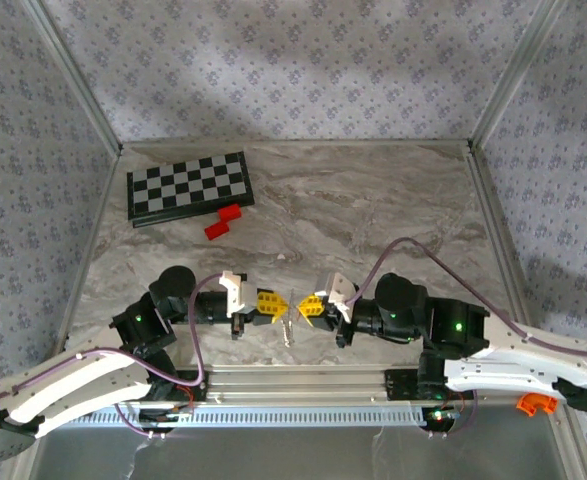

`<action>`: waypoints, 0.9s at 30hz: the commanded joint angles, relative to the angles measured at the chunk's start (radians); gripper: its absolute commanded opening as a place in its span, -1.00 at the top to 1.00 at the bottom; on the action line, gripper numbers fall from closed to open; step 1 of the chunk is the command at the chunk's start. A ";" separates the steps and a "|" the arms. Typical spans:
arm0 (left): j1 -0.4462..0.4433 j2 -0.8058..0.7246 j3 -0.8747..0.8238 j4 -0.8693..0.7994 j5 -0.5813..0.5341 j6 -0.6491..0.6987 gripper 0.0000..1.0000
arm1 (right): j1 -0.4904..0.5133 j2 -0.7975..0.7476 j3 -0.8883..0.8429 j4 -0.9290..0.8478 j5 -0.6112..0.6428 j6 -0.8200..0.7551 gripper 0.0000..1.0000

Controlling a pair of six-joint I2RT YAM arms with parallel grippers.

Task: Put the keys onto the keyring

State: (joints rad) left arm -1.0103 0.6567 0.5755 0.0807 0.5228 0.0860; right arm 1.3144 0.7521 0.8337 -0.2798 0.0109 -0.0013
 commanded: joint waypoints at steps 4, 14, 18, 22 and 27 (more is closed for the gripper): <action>-0.007 0.002 0.012 0.042 -0.002 0.015 1.00 | -0.007 0.001 0.008 0.041 -0.031 -0.008 1.00; -0.007 0.015 0.030 0.014 -0.009 0.024 1.00 | -0.009 -0.001 0.004 0.042 -0.042 -0.016 1.00; -0.007 0.022 0.034 0.014 -0.005 0.024 1.00 | -0.011 -0.005 -0.001 0.042 -0.048 -0.017 1.00; -0.007 0.032 0.040 0.014 -0.004 0.023 1.00 | -0.010 -0.003 -0.001 0.035 -0.049 -0.017 1.00; -0.007 0.043 0.047 0.014 -0.001 0.023 1.00 | -0.011 -0.006 -0.010 0.045 -0.058 -0.023 1.00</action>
State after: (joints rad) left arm -1.0111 0.6960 0.5812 0.0776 0.5236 0.0898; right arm 1.3045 0.7536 0.8314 -0.2790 -0.0154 -0.0082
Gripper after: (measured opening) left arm 0.045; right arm 0.051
